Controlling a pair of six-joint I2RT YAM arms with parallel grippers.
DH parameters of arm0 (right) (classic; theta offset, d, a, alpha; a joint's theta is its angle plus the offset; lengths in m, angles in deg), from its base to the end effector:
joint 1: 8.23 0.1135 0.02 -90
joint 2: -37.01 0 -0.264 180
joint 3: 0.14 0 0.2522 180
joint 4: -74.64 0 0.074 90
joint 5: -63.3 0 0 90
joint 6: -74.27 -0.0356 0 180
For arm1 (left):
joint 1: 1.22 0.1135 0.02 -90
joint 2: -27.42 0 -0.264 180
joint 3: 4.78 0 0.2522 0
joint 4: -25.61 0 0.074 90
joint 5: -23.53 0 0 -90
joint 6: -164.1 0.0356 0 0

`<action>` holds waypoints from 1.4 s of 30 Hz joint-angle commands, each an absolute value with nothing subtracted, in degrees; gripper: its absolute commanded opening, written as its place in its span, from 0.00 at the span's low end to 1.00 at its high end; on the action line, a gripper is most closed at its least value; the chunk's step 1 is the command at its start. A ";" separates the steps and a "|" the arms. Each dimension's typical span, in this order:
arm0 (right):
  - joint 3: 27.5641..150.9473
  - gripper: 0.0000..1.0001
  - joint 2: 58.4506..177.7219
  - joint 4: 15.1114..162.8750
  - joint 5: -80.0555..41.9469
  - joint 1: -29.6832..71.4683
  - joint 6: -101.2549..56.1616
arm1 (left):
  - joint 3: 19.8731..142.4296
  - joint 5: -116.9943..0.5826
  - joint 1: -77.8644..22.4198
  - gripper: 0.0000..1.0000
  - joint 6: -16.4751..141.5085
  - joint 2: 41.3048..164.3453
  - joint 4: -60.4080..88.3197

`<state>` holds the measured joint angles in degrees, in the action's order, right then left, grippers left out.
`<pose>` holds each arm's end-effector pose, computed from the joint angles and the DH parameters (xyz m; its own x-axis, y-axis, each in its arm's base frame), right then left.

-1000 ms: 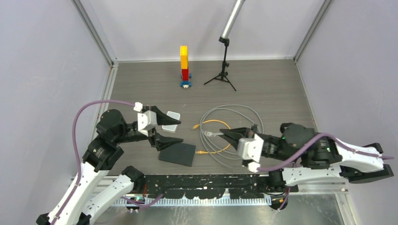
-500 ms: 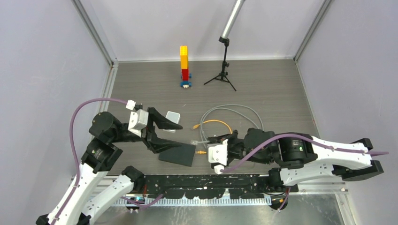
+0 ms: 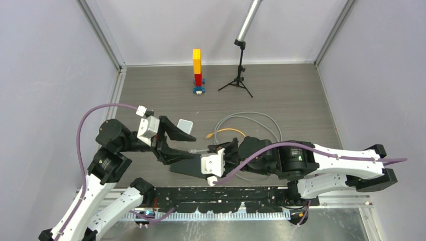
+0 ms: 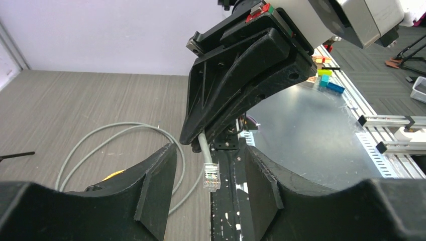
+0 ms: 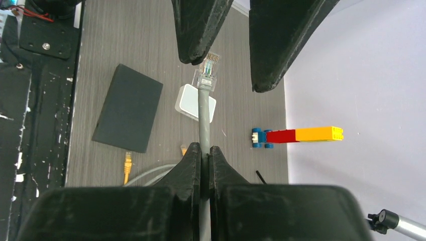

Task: Insert the plug into the switch port
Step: Pick up the connector from the center of the board.

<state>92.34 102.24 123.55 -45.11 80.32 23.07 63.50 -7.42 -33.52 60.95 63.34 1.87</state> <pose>0.0172 0.2334 0.4289 0.5824 -0.4865 -0.6513 -0.7393 0.0162 -0.6732 0.0771 -0.0849 0.4172 -0.1022 -0.0738 -0.9920 0.9944 -0.0361 -0.0998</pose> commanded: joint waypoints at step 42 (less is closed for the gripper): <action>93.61 0.05 100.02 118.84 -51.14 80.62 23.16 | 64.75 -10.98 -33.72 0.00 60.64 64.03 1.52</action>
<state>92.49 100.90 121.87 -48.24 80.54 22.94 63.50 -7.84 -33.52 61.28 63.60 1.77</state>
